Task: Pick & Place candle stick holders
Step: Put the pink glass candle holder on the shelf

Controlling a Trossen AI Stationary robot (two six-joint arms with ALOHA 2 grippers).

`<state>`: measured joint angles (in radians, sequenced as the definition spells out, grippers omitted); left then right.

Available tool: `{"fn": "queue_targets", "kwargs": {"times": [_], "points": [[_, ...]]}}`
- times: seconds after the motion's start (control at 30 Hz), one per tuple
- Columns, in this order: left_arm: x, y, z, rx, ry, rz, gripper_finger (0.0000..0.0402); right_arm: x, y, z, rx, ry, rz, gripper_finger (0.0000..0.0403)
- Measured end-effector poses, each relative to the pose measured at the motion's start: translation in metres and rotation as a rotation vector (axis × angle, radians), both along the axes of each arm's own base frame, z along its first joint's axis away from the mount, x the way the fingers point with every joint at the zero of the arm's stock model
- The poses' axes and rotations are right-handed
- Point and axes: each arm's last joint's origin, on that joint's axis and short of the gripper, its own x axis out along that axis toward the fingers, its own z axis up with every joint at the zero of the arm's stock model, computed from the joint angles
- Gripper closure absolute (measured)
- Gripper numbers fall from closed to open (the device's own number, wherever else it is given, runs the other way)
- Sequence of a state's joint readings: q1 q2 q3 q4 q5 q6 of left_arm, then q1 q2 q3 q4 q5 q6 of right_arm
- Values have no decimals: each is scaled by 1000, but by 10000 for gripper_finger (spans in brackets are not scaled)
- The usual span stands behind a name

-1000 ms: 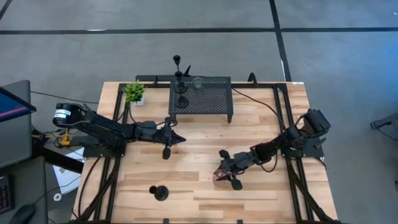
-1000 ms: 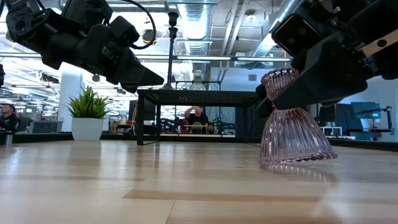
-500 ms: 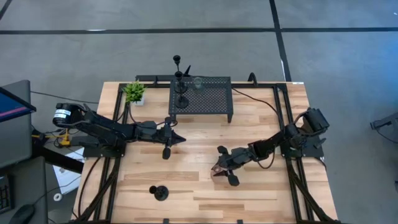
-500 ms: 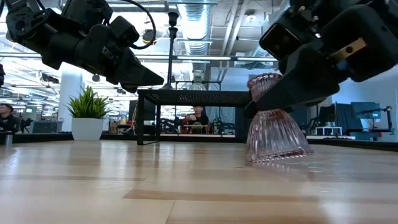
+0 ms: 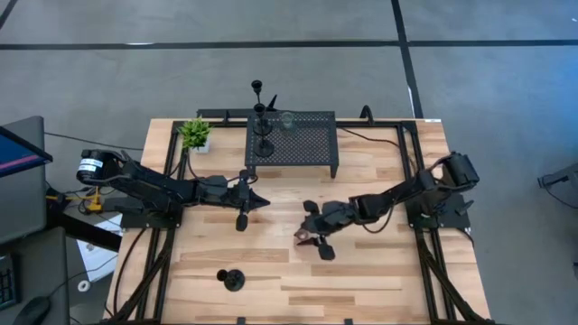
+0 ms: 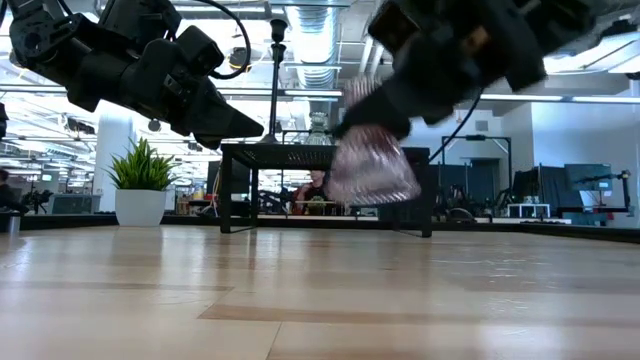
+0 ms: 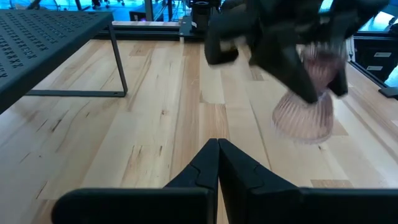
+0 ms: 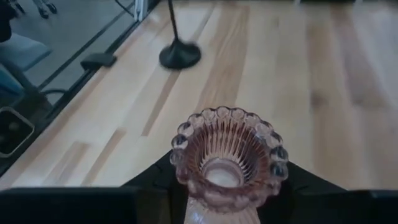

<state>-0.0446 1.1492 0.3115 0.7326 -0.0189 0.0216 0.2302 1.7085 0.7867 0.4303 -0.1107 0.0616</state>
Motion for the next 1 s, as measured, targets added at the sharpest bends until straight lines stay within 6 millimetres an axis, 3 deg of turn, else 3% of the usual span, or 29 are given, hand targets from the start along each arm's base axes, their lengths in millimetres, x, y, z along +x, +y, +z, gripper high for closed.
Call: {"fn": "queue_targets", "kwargs": {"times": [0.23, 0.53, 0.73, 1.0], "points": [[0, 0, 0, 0, 0, 0, 394, 0, -24, 59, -49, -85, -38, 271], [0, 0, 0, 0, 0, 0, 394, 7, -69, 121, -142, -151, -136, 279], [0, 0, 0, 0, 0, 2, 394, 12, -106, 145, -189, -180, -230, 271], [0, 0, 0, 0, 0, 2, 394, 6, -153, 150, -198, -176, -369, 272]]}}
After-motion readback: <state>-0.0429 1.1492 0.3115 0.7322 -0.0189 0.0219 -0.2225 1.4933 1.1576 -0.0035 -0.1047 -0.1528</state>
